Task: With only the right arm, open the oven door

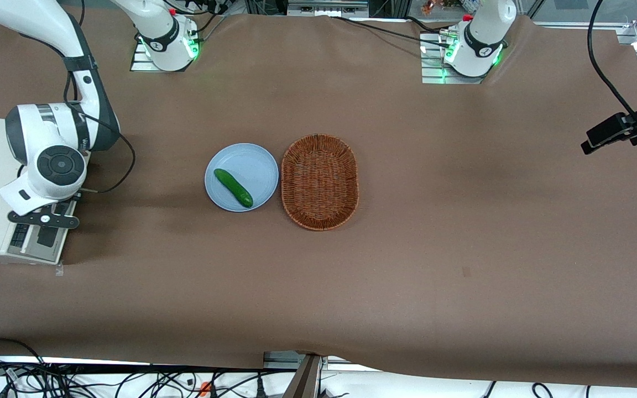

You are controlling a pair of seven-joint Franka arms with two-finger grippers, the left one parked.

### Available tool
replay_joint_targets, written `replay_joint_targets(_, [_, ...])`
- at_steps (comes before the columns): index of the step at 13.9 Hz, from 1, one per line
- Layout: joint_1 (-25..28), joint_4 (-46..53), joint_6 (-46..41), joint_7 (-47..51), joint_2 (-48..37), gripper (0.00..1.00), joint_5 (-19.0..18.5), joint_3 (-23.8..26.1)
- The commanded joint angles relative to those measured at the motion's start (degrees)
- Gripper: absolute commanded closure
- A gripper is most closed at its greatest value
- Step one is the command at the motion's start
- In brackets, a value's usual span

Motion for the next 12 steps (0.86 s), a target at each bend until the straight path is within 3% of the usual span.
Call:
replay_joint_targets(1, [-0.7, -1.4, 3.5, 0.3, 1.6, 1.00, 3.7, 0.5])
replay_joint_targets(12, [-0.7, -1.3, 9.1, 0.4, 6.6, 1.00, 5.7, 0.5])
